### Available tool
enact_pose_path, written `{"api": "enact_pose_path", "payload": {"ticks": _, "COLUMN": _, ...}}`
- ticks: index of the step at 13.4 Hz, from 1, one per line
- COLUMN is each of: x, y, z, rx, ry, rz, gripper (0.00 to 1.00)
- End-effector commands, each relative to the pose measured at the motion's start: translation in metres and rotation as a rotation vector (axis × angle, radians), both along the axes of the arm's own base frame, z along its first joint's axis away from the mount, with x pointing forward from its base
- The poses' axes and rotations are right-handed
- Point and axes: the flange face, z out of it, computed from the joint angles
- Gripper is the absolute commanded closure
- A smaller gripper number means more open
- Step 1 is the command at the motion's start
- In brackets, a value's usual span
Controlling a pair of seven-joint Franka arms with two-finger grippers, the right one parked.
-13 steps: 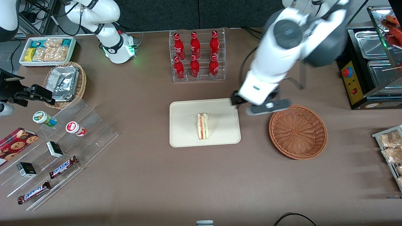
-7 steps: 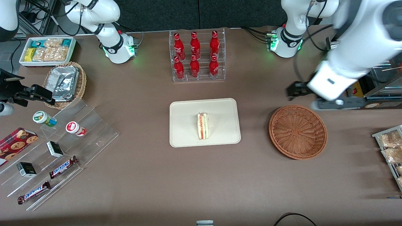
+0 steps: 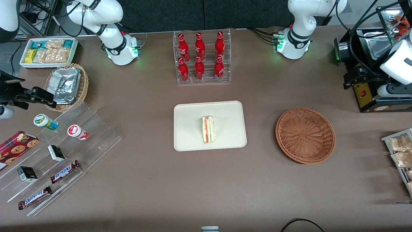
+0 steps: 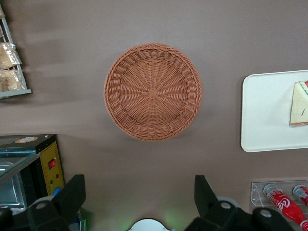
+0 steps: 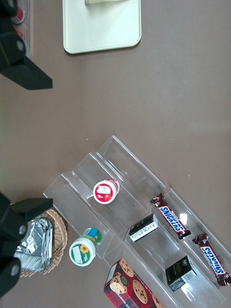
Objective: Place sandwich from basket to tray
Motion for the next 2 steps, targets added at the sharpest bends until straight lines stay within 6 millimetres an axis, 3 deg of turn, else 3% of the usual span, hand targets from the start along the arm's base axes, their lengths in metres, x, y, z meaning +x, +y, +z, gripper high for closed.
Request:
{"api": "enact_pose_path", "payload": {"ticks": 1, "x": -0.0038, "y": 0.0001, "z": 0.002, "rx": 0.002, "ry": 0.002, "rz": -0.017, "gripper": 0.0}}
{"api": "enact_pose_path", "payload": {"ticks": 2, "x": -0.0041, "y": -0.0007, "z": 0.0005, "rx": 0.003, "ry": 0.007, "rz": -0.017, "gripper": 0.0}}
